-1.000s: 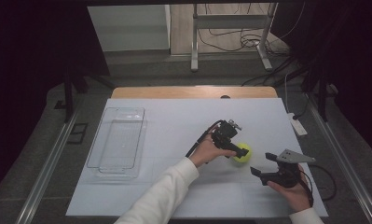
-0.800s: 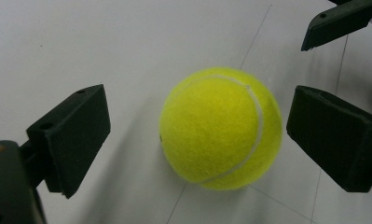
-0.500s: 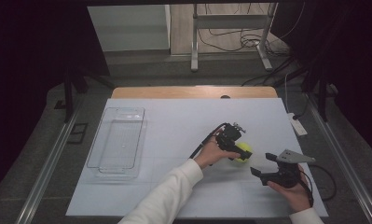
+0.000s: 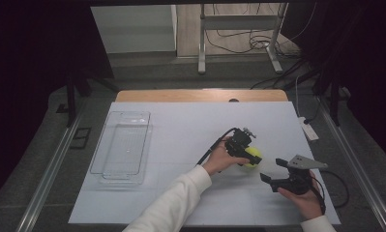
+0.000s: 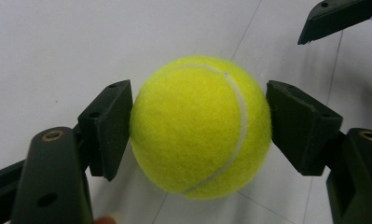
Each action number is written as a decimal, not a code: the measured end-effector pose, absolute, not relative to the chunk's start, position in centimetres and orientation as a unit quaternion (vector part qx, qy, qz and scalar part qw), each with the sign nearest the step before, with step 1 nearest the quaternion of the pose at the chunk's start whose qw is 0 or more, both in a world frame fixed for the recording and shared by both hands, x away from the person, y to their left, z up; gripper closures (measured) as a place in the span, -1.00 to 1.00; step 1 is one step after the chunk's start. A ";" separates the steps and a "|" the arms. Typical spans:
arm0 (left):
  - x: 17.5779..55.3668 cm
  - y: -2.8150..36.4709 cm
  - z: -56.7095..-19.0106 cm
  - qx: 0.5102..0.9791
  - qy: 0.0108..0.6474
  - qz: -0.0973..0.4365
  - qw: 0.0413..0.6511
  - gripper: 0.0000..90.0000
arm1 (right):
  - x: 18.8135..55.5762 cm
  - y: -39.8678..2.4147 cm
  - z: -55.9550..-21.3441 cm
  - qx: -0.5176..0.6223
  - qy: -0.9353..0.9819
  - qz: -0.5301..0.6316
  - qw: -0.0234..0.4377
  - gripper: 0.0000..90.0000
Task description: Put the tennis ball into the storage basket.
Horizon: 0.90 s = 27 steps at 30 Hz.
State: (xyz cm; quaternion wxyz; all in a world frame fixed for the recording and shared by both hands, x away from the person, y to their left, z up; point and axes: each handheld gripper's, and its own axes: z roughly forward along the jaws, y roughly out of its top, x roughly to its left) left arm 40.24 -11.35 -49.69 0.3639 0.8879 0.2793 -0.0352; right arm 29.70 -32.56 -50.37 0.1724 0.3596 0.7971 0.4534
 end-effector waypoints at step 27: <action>39.6 -9.2 -47.3 0.880 0.271 -0.016 0.390 -0.39 | 29.7 -32.6 -50.4 0.361 0.796 0.454 0.173 -0.75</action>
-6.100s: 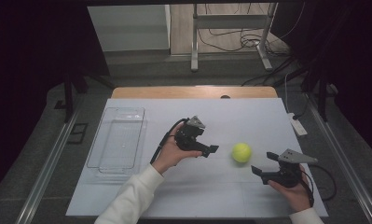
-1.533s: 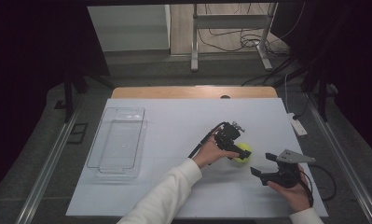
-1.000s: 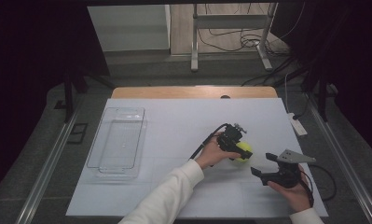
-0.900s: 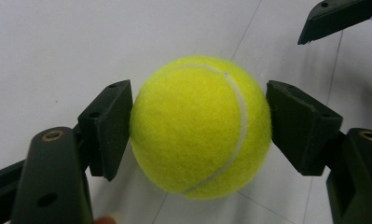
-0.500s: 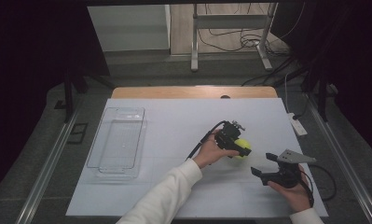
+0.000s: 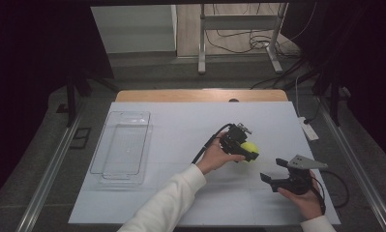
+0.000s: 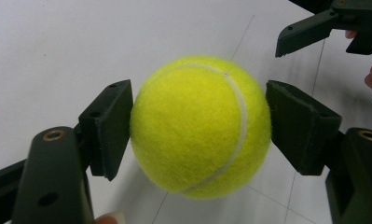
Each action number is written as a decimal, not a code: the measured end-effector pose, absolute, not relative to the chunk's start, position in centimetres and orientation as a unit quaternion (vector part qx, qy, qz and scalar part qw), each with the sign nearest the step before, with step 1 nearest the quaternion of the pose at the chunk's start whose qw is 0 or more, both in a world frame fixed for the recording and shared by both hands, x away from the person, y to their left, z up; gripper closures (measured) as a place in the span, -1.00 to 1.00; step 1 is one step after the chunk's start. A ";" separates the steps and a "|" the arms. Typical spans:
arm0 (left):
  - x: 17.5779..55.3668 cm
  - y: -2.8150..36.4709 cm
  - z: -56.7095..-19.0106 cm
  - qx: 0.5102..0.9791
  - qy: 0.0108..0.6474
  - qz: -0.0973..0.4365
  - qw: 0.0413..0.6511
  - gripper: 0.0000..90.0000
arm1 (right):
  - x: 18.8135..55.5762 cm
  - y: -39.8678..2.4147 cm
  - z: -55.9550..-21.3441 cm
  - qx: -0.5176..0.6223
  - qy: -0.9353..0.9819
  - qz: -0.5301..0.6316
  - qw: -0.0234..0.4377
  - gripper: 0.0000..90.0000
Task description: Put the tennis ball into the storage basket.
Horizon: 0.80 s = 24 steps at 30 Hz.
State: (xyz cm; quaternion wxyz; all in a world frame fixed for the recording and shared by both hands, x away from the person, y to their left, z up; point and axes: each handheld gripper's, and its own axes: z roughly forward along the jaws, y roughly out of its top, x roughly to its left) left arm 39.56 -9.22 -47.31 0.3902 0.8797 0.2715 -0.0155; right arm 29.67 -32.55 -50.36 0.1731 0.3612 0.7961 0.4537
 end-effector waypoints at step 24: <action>38.5 -6.3 -45.9 0.876 0.264 0.002 0.405 -0.39 | 29.7 -32.5 -50.4 0.361 0.796 0.453 0.174 -0.75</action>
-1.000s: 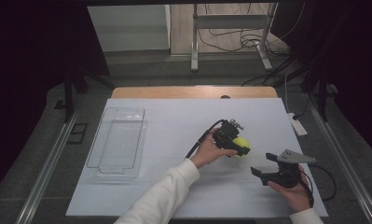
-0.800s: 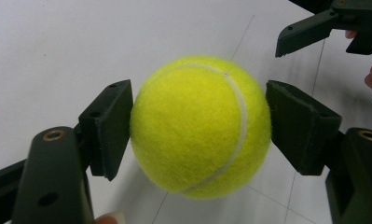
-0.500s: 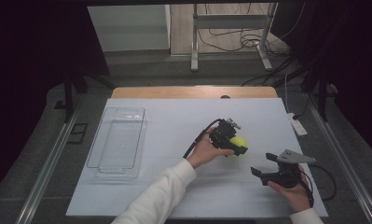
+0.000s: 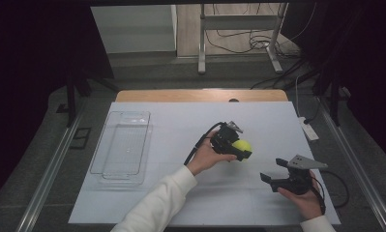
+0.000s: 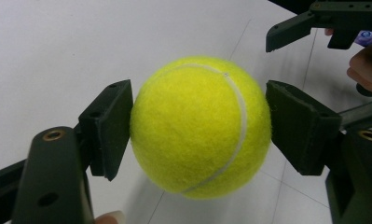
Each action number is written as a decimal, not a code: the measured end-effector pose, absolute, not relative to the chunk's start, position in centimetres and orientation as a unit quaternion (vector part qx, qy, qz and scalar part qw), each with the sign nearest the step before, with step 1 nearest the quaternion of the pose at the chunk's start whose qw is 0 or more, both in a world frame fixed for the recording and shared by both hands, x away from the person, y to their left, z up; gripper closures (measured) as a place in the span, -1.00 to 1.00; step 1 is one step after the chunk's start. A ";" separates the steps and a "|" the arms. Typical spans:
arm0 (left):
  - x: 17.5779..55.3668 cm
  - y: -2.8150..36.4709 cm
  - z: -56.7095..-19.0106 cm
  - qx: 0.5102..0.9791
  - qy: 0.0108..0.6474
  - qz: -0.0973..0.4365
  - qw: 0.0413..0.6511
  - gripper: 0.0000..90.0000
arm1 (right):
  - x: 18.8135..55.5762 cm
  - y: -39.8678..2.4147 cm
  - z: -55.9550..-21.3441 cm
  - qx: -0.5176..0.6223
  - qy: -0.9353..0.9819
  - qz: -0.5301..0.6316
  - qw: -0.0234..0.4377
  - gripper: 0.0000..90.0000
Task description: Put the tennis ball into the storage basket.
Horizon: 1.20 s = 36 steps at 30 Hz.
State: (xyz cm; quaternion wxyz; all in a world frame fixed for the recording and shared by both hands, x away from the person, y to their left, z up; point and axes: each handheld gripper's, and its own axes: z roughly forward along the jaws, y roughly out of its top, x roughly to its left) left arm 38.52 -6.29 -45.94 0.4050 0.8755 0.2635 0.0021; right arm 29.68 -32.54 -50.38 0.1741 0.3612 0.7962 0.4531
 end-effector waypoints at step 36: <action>37.1 -0.5 -45.1 0.857 0.286 0.021 0.428 -0.39 | 29.0 -31.1 -50.1 0.353 0.798 0.458 0.170 -0.75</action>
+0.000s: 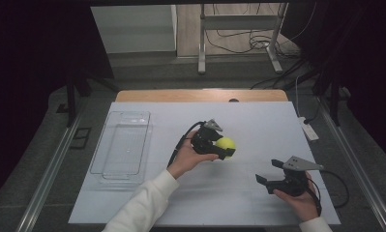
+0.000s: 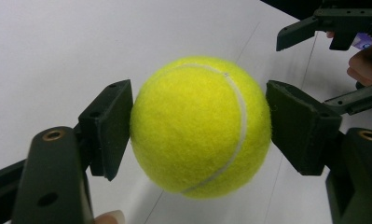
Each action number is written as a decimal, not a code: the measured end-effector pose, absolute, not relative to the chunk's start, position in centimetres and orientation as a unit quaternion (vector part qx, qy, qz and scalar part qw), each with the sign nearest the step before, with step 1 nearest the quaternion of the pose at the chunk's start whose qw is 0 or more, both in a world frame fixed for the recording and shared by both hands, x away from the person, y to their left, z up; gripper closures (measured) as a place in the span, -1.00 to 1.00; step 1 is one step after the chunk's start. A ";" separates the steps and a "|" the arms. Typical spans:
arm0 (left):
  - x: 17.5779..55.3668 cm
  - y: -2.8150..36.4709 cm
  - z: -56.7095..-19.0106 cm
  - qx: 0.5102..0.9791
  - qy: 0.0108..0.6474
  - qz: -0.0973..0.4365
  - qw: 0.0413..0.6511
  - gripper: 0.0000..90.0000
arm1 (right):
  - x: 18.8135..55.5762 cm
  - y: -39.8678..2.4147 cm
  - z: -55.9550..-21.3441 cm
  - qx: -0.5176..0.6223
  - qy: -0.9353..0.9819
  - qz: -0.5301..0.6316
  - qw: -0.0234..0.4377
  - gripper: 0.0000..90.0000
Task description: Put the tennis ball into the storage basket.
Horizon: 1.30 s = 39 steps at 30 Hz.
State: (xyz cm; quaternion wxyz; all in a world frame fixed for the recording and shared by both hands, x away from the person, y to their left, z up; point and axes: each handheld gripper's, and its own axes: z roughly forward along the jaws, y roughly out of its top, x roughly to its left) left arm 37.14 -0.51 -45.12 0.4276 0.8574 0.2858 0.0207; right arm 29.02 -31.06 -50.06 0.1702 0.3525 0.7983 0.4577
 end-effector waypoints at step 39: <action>35.1 5.1 -43.2 0.836 0.287 0.046 0.466 -0.39 | 29.3 -31.5 -50.2 0.360 0.796 0.456 0.169 -0.75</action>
